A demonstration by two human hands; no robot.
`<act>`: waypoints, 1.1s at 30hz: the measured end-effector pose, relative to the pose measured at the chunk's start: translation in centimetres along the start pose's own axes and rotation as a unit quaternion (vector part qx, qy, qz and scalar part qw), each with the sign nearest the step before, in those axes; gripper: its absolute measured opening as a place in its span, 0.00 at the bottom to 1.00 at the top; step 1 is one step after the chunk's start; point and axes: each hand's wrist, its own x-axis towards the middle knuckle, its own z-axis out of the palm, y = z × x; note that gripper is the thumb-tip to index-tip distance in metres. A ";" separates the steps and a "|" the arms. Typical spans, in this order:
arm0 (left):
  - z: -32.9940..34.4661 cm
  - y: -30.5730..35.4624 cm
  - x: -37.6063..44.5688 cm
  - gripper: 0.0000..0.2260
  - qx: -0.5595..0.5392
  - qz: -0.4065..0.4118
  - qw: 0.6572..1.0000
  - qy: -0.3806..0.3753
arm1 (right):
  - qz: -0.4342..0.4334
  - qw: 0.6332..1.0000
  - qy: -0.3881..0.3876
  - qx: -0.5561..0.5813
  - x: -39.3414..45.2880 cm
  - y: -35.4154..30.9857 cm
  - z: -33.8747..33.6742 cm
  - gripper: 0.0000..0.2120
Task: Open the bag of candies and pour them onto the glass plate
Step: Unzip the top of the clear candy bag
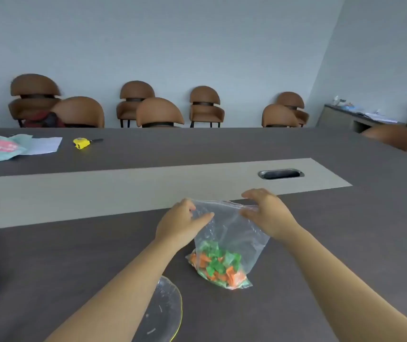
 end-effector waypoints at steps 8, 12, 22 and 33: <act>2.7 2.0 2.0 0.15 -0.307 -0.152 0.937 -0.067 | 0.050 0.996 -0.017 0.074 2.3 2.1 1.4 0.04; 2.9 2.6 2.3 0.16 -0.363 -0.179 0.911 -0.079 | 0.046 0.976 -0.064 0.205 1.7 2.1 1.5 0.09; 2.3 3.6 2.6 0.07 -0.372 -0.156 0.908 -0.112 | 0.034 0.915 -0.175 0.363 0.4 0.9 1.6 0.08; 2.4 2.3 1.9 0.11 -0.348 -0.156 0.902 -0.203 | 0.076 0.884 -0.180 0.424 0.2 1.1 2.7 0.09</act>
